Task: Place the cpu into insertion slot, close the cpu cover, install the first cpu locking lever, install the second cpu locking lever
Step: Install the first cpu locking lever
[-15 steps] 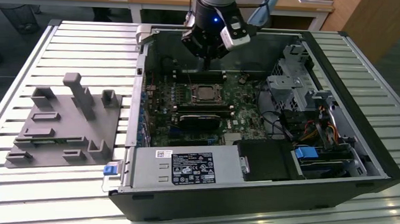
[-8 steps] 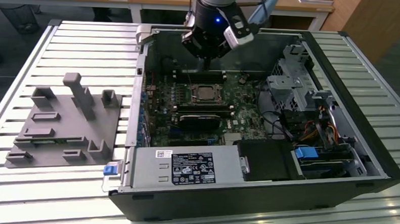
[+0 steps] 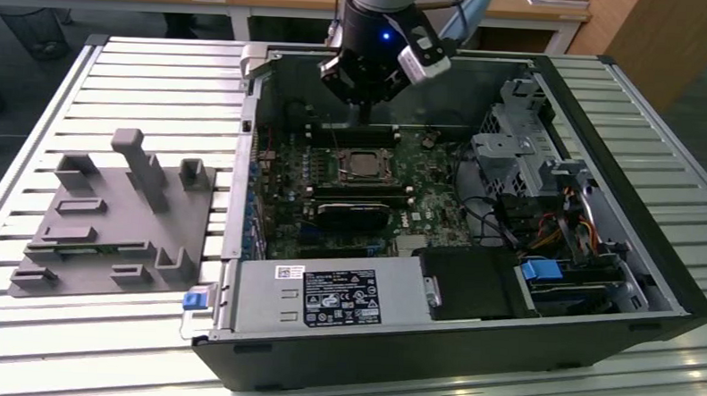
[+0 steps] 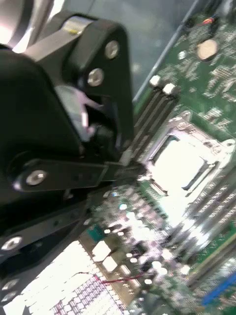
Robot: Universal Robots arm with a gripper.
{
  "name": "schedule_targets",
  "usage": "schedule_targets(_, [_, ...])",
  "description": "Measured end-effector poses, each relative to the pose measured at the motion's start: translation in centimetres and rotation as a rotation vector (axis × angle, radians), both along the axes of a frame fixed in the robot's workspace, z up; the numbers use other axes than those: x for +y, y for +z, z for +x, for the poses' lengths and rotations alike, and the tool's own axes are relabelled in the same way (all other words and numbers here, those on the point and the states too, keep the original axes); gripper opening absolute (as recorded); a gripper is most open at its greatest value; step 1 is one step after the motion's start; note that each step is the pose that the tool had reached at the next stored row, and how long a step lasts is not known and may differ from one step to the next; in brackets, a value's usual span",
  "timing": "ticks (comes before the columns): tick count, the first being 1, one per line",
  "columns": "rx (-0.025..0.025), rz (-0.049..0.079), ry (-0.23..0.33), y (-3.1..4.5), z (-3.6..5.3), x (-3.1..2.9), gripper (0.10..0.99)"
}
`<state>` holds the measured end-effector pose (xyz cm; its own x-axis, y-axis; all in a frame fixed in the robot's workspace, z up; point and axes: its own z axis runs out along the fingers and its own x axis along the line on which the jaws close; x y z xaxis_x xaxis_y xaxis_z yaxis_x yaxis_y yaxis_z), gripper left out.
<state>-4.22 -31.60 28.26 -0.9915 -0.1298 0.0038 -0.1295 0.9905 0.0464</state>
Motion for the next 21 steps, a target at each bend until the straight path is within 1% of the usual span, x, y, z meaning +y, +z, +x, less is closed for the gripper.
schedule_targets(1, [-0.0019, 0.000, 0.000, -0.03, -0.18, 0.00, 0.106])
schedule_targets(4, [-0.0091, 0.000, 0.000, -0.19, -1.19, 0.00, 0.106])
schedule_targets(5, [-0.0108, 0.000, 0.000, -0.28, -1.49, 0.00, 0.106])
schedule_targets(6, [-0.0114, 0.000, 0.000, -0.37, -1.67, 0.01, 0.106])
schedule_targets(7, [-0.0116, 0.000, -0.006, -0.47, -1.73, 0.04, 0.106])
schedule_targets(11, [-0.0117, -0.001, -0.064, -0.92, -1.77, 0.07, 0.106])
schedule_targets(13, [-0.0116, -0.001, -0.084, -1.08, -1.77, 0.09, 0.106])
schedule_targets(15, [-0.0117, -0.001, -0.090, -1.19, -1.77, 0.09, 0.106])
schedule_targets(21, [-0.0117, -0.001, -0.094, -1.48, -2.25, 0.09, 0.106])
